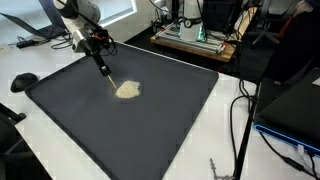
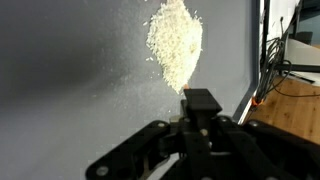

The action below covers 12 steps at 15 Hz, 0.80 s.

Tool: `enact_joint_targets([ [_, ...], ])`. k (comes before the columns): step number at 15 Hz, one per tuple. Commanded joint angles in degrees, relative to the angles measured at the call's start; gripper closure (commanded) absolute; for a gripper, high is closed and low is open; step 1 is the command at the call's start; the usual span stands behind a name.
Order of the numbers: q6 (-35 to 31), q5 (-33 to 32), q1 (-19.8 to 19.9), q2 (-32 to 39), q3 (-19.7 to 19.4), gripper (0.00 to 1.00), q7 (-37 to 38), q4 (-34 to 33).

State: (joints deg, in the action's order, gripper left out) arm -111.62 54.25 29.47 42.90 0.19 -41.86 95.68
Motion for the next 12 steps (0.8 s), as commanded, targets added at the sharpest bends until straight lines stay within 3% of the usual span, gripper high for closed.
enact_joint_targets([
  [1, -3.93, 9.8, -0.18, -8.52, -2.05, 0.97, -5.39, 13.8],
  [6, -9.34, 23.19, -3.45, -17.21, -6.42, 0.97, -11.37, 28.67],
  [12, -17.62, 35.15, -10.87, -29.06, -10.51, 0.97, -16.76, 43.37],
])
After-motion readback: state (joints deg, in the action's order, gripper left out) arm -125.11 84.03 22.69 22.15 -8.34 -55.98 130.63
